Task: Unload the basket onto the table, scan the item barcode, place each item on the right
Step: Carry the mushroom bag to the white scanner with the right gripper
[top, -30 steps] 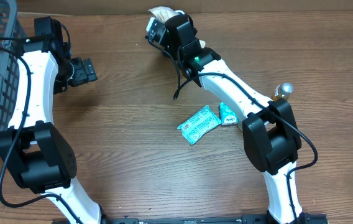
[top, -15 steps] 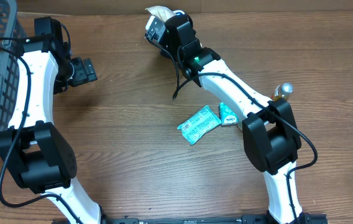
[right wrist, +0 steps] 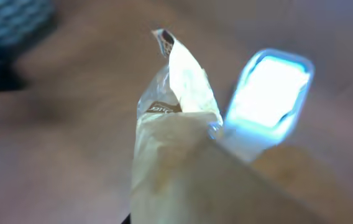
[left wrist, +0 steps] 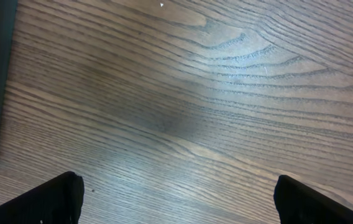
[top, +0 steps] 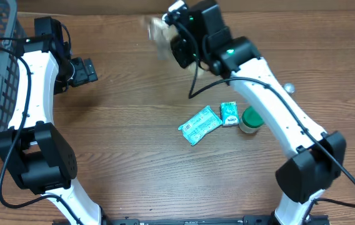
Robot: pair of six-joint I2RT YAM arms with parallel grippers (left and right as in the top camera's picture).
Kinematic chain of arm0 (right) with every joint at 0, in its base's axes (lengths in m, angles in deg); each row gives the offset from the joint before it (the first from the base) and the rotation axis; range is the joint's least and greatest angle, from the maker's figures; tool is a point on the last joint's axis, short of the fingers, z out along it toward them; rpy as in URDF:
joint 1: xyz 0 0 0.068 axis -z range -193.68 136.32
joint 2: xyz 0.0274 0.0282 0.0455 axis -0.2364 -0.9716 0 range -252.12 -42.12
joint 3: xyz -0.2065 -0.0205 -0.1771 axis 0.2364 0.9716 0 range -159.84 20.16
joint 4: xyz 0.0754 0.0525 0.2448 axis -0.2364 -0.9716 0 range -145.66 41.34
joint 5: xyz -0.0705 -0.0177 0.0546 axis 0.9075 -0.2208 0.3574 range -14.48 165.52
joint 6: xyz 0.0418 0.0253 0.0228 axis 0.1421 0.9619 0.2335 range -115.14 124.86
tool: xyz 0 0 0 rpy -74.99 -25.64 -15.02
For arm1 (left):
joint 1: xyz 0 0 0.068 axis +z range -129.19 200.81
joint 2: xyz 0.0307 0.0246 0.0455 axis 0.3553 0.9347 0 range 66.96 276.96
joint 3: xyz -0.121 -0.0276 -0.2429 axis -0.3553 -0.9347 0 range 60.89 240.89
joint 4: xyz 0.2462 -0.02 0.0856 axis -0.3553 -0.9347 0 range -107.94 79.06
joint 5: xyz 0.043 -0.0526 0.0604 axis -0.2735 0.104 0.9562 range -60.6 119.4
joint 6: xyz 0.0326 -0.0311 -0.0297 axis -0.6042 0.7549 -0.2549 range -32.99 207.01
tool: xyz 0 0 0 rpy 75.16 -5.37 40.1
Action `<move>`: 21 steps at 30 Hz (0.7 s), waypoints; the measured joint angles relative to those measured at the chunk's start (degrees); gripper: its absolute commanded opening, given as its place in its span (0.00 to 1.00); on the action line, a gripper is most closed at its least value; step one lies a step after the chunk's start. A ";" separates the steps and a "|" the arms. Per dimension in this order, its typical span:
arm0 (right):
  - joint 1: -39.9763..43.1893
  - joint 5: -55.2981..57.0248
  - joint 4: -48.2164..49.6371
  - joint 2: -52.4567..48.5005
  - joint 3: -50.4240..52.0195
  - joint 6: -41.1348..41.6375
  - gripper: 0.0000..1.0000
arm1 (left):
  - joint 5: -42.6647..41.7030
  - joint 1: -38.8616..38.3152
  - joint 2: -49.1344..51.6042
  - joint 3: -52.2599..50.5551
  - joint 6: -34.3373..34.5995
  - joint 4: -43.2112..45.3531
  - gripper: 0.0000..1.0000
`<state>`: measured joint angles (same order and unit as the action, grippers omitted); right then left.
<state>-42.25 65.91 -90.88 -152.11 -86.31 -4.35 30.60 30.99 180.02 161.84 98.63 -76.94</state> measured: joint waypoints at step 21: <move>2.43 -0.09 -13.20 -1.99 14.60 15.08 1.00 | 0.00 0.00 0.00 -0.02 0.02 0.00 1.00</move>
<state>-39.83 65.83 -104.08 -154.10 -71.71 10.73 30.60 30.99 180.02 161.82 98.65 -76.94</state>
